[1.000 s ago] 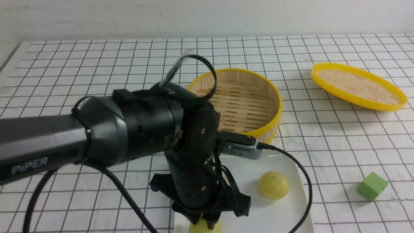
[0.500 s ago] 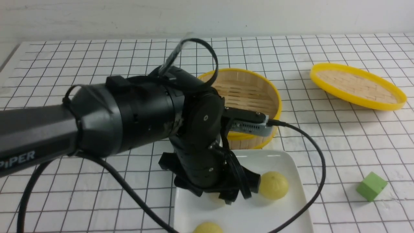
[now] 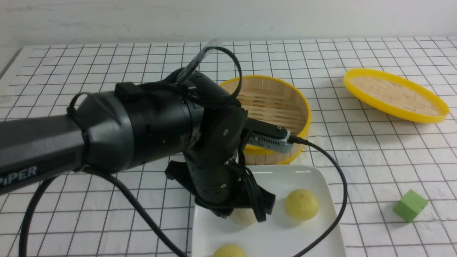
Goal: Put the steamed buns into the plate on the white-black tablecloth.
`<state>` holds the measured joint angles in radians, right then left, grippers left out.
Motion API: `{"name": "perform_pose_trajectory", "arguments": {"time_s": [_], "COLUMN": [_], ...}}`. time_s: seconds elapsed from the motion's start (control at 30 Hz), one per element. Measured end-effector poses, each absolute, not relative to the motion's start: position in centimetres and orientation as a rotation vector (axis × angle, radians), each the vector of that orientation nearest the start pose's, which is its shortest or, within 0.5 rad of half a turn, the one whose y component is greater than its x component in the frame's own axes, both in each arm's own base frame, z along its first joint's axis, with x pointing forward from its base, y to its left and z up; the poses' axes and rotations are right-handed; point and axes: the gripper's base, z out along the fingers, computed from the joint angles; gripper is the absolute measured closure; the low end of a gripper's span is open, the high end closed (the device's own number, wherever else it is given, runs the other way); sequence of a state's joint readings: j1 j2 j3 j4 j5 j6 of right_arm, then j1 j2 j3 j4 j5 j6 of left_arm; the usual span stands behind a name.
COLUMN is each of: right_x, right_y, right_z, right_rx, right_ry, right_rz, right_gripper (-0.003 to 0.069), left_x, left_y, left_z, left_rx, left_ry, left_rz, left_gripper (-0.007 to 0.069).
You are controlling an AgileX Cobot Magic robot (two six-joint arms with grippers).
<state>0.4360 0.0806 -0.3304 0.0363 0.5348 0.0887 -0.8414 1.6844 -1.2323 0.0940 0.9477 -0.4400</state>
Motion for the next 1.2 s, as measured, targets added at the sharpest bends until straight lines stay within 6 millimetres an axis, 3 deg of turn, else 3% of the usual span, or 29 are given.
{"name": "perform_pose_trajectory", "arguments": {"time_s": [0.5,0.67,0.77,1.03,1.2], "right_x": [3.6,3.7,3.8,4.8,5.1], "right_y": [1.9,1.9,1.9,0.7,0.3], "right_z": [27.0,26.1,24.2,17.8,17.1], "right_rx": [-0.302,-0.305,-0.297,-0.113,-0.026], "right_ry": [1.762,1.78,1.8,1.937,1.909], "right_rz": [0.412,0.408,0.39,0.139,0.067], "right_gripper": [0.0653,0.065,0.0645,0.0638,0.0636], "left_x": [23.1,23.2,23.2,23.3,22.9], "left_y": [-24.8,-24.7,-24.7,-24.6,-23.8], "left_z": [24.4,24.4,24.4,24.8,27.1], "left_rx": [0.634,0.644,0.647,0.656,0.652], "left_ry": [2.786,2.775,2.77,2.74,2.664], "left_rz": [-0.153,-0.135,-0.13,-0.123,-0.148], "left_gripper": [0.0622,0.0622,0.0622,0.0622,0.0622]}}
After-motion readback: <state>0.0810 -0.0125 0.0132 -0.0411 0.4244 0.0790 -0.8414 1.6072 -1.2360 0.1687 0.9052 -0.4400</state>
